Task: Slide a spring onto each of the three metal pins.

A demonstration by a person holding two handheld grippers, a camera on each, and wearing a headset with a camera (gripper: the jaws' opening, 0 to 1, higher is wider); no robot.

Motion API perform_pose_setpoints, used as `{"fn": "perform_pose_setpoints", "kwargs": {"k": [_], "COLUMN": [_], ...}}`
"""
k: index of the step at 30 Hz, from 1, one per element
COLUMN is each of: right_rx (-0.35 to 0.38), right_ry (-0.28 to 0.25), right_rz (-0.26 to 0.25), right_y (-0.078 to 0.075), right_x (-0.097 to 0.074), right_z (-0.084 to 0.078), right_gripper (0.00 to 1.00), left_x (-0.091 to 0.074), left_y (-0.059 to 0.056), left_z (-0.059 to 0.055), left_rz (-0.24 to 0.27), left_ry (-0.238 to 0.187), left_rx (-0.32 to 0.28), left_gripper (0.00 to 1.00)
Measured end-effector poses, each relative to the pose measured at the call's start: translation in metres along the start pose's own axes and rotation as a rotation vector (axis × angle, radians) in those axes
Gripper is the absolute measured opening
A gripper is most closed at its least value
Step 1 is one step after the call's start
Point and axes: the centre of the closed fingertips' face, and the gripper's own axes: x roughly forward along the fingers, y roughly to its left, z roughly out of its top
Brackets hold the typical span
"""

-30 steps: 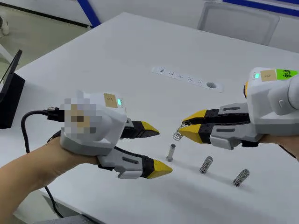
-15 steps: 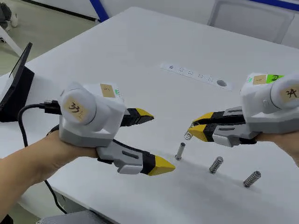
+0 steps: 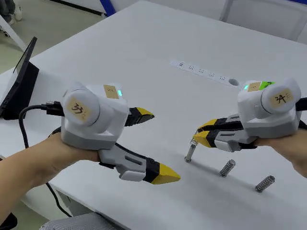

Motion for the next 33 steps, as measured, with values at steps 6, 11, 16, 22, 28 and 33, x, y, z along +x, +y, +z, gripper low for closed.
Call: {"fn": "perform_pose_setpoints", "kwargs": {"k": [6,11,16,22,28,33], "right_rx": [0.005,0.004,0.002,-0.002,0.012,0.017], "right_ry": [0.031,0.042,0.059,0.085,0.109,0.114], "right_rz": [0.000,-0.003,-0.005,-0.006,0.000,0.000], "right_y": [0.000,0.001,0.001,0.000,-0.001,0.001], "right_x": [0.003,0.007,0.016,0.026,0.035,0.038], "right_z": [-0.007,-0.013,-0.021,-0.033,-0.046,-0.050], "right_gripper": [0.11,0.11,0.11,0.11,0.11,0.11], "left_x": [0.002,0.003,0.006,0.007,0.012,0.014], "left_y": [-0.001,-0.002,-0.003,-0.002,-0.004,-0.007], "left_z": [-0.002,-0.005,-0.005,-0.005,-0.009,-0.007], "left_rz": [-0.007,-0.009,-0.014,-0.015,-0.026,-0.034], "left_ry": [0.006,0.018,0.030,0.040,0.062,0.065], "left_rx": [-0.008,-0.008,-0.009,-0.008,-0.007,-0.007], "left_gripper": [0.87,0.87,0.87,0.87,0.86,0.86]}}
